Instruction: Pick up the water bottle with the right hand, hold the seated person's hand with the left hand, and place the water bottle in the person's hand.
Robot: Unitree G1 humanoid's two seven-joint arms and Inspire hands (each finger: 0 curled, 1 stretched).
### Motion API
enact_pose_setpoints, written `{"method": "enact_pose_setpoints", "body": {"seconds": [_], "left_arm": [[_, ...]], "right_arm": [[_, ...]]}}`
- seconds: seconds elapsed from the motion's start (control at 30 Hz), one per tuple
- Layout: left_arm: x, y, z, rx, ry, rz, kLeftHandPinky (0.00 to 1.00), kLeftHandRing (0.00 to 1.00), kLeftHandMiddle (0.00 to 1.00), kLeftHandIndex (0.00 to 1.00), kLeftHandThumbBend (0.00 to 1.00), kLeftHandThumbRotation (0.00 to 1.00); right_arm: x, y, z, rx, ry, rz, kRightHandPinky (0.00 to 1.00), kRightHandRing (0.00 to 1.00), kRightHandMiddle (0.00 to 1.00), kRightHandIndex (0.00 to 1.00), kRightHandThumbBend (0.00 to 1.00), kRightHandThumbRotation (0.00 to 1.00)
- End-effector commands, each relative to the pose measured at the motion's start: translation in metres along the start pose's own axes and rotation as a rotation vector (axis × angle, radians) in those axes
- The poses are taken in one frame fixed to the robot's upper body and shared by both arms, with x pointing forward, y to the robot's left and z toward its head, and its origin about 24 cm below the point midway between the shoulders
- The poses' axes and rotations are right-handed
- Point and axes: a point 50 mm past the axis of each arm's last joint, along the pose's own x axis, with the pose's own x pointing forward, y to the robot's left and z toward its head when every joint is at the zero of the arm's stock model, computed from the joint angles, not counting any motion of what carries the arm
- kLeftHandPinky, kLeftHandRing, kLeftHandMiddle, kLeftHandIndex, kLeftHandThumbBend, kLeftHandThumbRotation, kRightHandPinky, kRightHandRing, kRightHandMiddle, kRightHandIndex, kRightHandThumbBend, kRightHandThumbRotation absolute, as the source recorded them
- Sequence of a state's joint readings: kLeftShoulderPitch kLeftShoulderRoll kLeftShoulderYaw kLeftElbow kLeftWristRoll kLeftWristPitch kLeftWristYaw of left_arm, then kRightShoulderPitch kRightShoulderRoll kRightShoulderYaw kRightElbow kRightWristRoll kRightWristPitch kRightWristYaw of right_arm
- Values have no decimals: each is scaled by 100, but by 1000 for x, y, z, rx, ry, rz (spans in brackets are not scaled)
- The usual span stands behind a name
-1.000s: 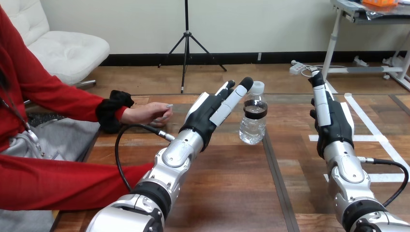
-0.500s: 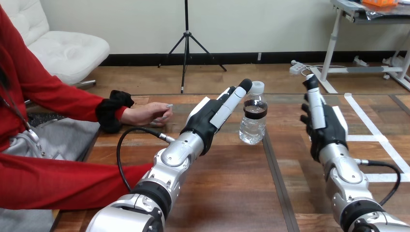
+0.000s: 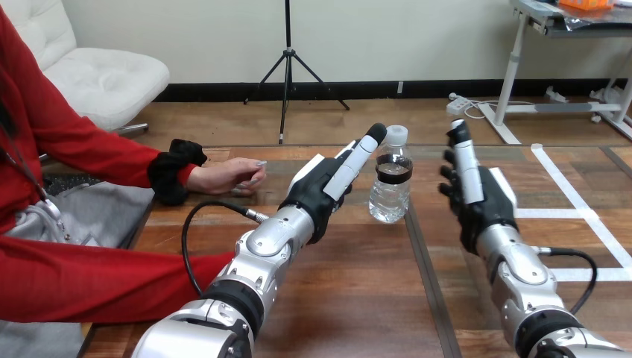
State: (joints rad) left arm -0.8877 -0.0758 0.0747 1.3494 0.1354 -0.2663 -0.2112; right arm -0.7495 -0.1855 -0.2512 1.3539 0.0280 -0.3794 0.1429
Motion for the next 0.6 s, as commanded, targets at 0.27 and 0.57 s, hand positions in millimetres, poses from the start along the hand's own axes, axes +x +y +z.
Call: {"method": "enact_pose_setpoints", "body": {"seconds": [0.27,0.57], "left_arm": [[9,-11,24,-70,-52,-57,100,100,100,100,96,100],[8,-12,22,-74,-61,-67,100,100,100,100,96,100]], "right_arm": [[10,14,25,-15,-64,53,100,100,100,100,93,100],[9,16,22,-26,-66,67,100,100,100,100,98,100]]}}
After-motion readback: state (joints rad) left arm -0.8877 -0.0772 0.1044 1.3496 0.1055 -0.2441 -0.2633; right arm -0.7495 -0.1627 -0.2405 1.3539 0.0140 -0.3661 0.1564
